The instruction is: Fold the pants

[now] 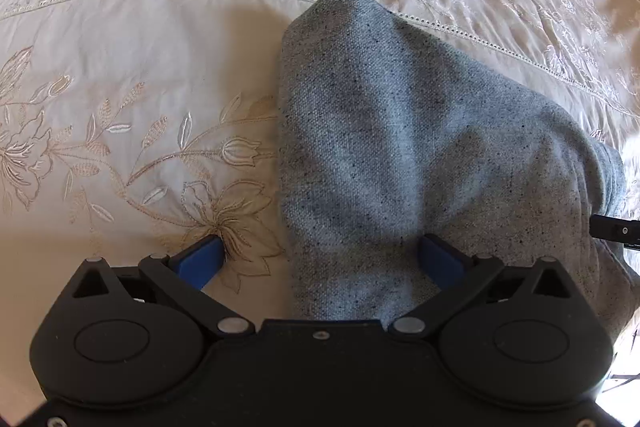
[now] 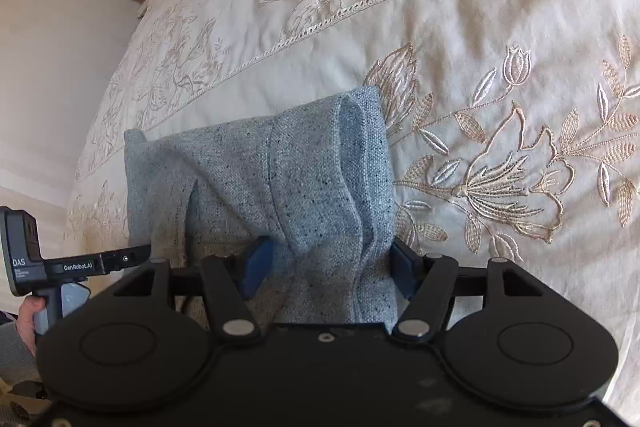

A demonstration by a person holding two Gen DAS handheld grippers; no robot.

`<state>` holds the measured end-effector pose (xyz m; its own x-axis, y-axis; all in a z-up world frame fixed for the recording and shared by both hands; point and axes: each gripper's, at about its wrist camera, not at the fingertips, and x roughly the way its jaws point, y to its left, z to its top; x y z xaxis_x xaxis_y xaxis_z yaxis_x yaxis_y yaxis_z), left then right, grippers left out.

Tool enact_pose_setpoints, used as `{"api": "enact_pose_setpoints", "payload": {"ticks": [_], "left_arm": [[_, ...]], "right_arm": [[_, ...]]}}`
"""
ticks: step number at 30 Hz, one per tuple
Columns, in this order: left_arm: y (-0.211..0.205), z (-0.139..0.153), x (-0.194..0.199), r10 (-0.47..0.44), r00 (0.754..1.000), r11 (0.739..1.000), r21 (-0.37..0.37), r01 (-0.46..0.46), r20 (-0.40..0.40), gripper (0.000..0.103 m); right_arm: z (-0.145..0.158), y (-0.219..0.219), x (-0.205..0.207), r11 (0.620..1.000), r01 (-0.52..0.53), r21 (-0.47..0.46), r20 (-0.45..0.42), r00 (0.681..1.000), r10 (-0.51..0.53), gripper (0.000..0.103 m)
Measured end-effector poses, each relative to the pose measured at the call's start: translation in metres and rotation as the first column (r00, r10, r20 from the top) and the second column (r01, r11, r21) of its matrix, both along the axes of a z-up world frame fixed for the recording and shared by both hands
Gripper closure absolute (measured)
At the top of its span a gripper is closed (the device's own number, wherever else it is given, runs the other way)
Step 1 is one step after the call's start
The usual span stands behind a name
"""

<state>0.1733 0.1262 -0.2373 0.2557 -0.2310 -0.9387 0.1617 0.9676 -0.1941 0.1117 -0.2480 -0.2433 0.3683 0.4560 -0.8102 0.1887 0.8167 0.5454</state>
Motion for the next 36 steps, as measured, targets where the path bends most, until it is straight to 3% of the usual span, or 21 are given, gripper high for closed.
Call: {"api": "enact_pose_setpoints", "payload": {"ticks": [2,3,5,7,10,13,17,23,25,27,28,31,33,36], "left_arm": [[-0.003,0.004,0.001,-0.022,1.0,0.997,-0.069,0.022,-0.001,0.021],[-0.006,0.008,0.001,-0.032,0.999,0.995,-0.099,0.031,-0.009,0.042],[-0.013,0.018,-0.002,-0.021,1.0,0.994,-0.11,0.02,-0.006,0.069],[-0.022,0.027,-0.007,-0.025,0.999,0.998,-0.058,0.027,0.03,0.079],[-0.023,0.044,-0.011,0.009,0.997,0.999,-0.048,-0.006,0.076,0.09],[-0.015,0.069,-0.011,0.032,0.993,0.997,-0.077,-0.023,0.114,0.091],[-0.012,0.113,0.0,0.004,0.972,0.999,-0.04,0.006,0.237,0.091],[0.007,0.155,0.082,0.031,0.949,0.999,-0.039,-0.02,0.314,0.09],[0.01,0.155,0.113,0.045,0.944,0.999,-0.025,-0.039,0.326,0.087],[0.012,0.142,0.147,0.087,0.953,0.996,0.009,-0.093,0.291,0.071],[0.014,0.132,0.162,0.125,0.957,0.99,0.031,-0.138,0.263,0.061],[0.025,0.105,0.184,0.226,0.95,0.961,0.108,-0.253,0.217,0.067],[0.029,0.097,0.183,0.26,0.945,0.949,0.126,-0.288,0.201,0.067],[0.024,0.097,0.169,0.247,0.951,0.953,0.13,-0.273,0.187,0.066]], "right_arm": [[0.004,0.006,-0.001,1.0,0.007,0.008,0.003,1.0,-0.007,0.039],[0.009,0.009,-0.003,1.0,0.017,0.002,0.004,1.0,-0.017,0.05],[0.021,0.015,-0.008,0.999,0.035,-0.026,0.017,0.999,-0.035,0.061],[0.036,0.024,-0.011,0.998,0.039,-0.058,0.04,0.999,-0.037,0.068],[0.06,0.037,-0.011,0.994,0.028,-0.106,0.08,0.997,-0.019,0.075],[0.09,0.051,-0.006,0.992,-0.007,-0.125,0.127,0.992,0.023,0.078],[0.128,0.061,0.014,0.989,-0.054,-0.138,0.212,0.974,0.082,0.078],[0.16,0.066,0.102,0.991,-0.056,-0.121,0.315,0.944,0.092,0.078],[0.158,0.075,0.138,0.988,-0.059,-0.144,0.334,0.937,0.105,0.078],[0.147,0.082,0.17,0.986,-0.043,-0.16,0.309,0.947,0.092,0.075],[0.136,0.086,0.19,0.98,-0.033,-0.194,0.263,0.961,0.085,0.069],[0.106,0.095,0.225,0.923,0.001,-0.385,0.118,0.992,0.049,0.067],[0.103,0.096,0.221,0.9,0.006,-0.436,0.106,0.993,0.045,0.067],[0.116,0.102,0.21,0.89,0.01,-0.456,0.125,0.991,0.053,0.067]]}}
